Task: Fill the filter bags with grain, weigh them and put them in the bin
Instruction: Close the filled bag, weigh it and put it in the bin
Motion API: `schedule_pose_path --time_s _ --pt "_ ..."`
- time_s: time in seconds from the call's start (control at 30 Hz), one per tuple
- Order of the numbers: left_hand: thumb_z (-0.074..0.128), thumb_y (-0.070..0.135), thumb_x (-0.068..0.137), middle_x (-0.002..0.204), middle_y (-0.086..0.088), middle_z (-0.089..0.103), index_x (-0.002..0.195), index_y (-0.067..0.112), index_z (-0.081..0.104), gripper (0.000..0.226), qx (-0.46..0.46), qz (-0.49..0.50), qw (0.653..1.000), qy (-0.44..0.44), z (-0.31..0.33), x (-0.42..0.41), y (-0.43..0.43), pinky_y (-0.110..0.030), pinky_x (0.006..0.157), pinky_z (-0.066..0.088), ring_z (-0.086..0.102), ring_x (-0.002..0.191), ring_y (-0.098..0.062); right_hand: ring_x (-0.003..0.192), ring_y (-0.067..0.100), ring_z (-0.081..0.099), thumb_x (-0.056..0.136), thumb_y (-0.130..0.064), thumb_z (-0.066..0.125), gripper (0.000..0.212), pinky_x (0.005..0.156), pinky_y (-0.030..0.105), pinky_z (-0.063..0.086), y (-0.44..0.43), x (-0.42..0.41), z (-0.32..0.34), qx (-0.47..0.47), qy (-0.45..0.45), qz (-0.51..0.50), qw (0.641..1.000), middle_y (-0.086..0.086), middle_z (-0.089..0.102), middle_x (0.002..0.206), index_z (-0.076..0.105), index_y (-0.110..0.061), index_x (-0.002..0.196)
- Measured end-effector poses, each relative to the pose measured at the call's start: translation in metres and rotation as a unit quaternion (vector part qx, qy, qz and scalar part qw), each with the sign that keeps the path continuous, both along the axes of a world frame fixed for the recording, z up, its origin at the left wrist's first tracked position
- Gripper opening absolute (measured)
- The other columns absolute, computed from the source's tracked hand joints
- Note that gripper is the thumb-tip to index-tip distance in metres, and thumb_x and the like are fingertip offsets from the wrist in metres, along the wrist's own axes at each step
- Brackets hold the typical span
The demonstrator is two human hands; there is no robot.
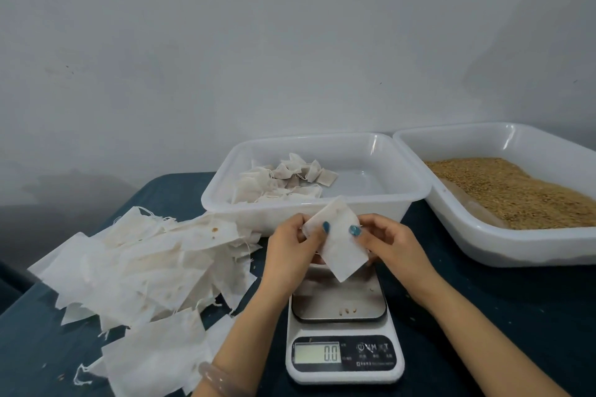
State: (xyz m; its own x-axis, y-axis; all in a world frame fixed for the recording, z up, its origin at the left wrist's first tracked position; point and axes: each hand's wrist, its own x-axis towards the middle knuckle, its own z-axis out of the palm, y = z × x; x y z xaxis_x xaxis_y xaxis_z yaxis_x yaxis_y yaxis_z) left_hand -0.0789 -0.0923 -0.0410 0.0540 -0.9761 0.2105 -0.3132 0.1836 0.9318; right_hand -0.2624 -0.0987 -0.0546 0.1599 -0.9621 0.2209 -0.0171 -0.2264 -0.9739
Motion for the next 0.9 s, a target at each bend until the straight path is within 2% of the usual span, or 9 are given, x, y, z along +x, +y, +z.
schedule_pose_path --time_s 0.07,0.2,0.3,0.4,0.5,0.6,0.73,0.83,0.9 --pt "0.068 0.021 0.093 0.069 -0.002 0.071 0.084 0.011 0.065 0.014 0.007 -0.014 0.999 0.035 -0.001 0.001 0.002 -0.021 0.054 0.054 0.069 0.063 -0.011 0.084 0.009 0.069 0.089 -0.015 0.069 0.010 0.068 0.017 0.052 -0.001 -0.002 -0.001 -0.012 0.037 -0.016 0.999 -0.002 0.075 0.091 0.072 -0.015 0.098" --pt "0.067 0.019 0.094 0.067 -0.001 0.072 0.087 0.012 0.069 0.009 0.020 -0.015 0.991 0.128 -0.001 0.004 0.002 -0.021 0.054 0.056 0.066 0.058 -0.008 0.068 0.005 0.066 0.087 -0.023 0.071 0.009 0.059 0.014 0.049 0.000 -0.003 0.001 -0.012 0.047 -0.050 0.998 -0.005 0.073 0.079 0.071 -0.015 0.084" --pt "0.069 0.020 0.092 0.069 -0.002 0.074 0.087 0.011 0.069 0.009 0.011 0.013 0.989 0.145 0.000 0.006 0.001 -0.020 0.054 0.055 0.066 0.056 -0.009 0.056 0.006 0.061 0.086 -0.024 0.072 0.012 0.053 0.016 0.049 0.000 -0.002 0.001 -0.009 0.044 -0.062 0.997 -0.004 0.071 0.072 0.070 -0.013 0.082" --pt "0.071 0.023 0.090 0.073 -0.003 0.075 0.087 0.013 0.069 0.012 -0.012 0.046 0.990 0.135 0.001 0.007 0.004 -0.024 0.057 0.057 0.070 0.060 -0.013 0.055 0.004 0.061 0.086 -0.019 0.073 0.006 0.052 0.013 0.047 -0.001 -0.001 0.001 -0.020 0.040 -0.078 0.996 -0.007 0.069 0.069 0.070 -0.015 0.083" --pt "0.071 0.022 0.091 0.074 -0.001 0.072 0.086 0.016 0.067 0.008 -0.080 0.091 0.988 0.094 0.001 0.008 0.009 -0.035 0.064 0.061 0.070 0.069 -0.019 0.060 0.002 0.060 0.084 -0.016 0.075 0.010 0.055 0.013 0.048 -0.002 -0.002 0.001 -0.042 0.044 -0.142 0.988 -0.009 0.068 0.078 0.066 -0.019 0.087" --pt "0.073 0.016 0.088 0.074 0.008 0.066 0.084 0.023 0.063 0.014 -0.189 0.125 0.974 -0.005 0.004 0.006 0.014 -0.031 0.061 0.056 0.063 0.065 -0.012 0.060 0.002 0.059 0.083 -0.028 0.073 0.010 0.054 0.013 0.047 0.002 -0.004 0.008 -0.060 0.031 -0.132 0.989 -0.013 0.068 0.079 0.066 -0.021 0.086" --pt "0.078 -0.003 0.078 0.086 0.006 0.061 0.087 0.012 0.067 0.020 -0.355 0.085 0.911 -0.190 0.003 0.000 0.017 -0.028 0.063 0.051 0.059 0.074 -0.011 0.063 0.013 0.064 0.083 -0.038 0.064 0.028 0.051 0.018 0.047 0.012 0.004 0.013 -0.037 0.014 0.027 0.999 0.002 0.076 0.088 0.074 -0.014 0.093" --pt "0.080 -0.006 0.072 0.087 -0.001 0.063 0.087 0.008 0.071 0.022 -0.389 0.078 0.879 -0.264 0.000 -0.001 0.018 -0.033 0.064 0.053 0.062 0.077 -0.019 0.066 0.014 0.067 0.085 -0.037 0.062 0.029 0.052 0.020 0.049 0.014 0.010 0.014 -0.028 0.015 0.038 0.999 0.004 0.076 0.090 0.073 -0.012 0.095" --pt "0.078 -0.007 0.071 0.085 -0.002 0.065 0.085 0.009 0.072 0.022 -0.416 0.078 0.854 -0.302 0.000 0.000 0.017 -0.028 0.067 0.049 0.062 0.077 -0.021 0.066 0.015 0.068 0.085 -0.036 0.062 0.029 0.053 0.022 0.050 0.013 0.008 0.015 -0.020 0.008 0.021 1.000 0.003 0.076 0.089 0.072 -0.011 0.096"
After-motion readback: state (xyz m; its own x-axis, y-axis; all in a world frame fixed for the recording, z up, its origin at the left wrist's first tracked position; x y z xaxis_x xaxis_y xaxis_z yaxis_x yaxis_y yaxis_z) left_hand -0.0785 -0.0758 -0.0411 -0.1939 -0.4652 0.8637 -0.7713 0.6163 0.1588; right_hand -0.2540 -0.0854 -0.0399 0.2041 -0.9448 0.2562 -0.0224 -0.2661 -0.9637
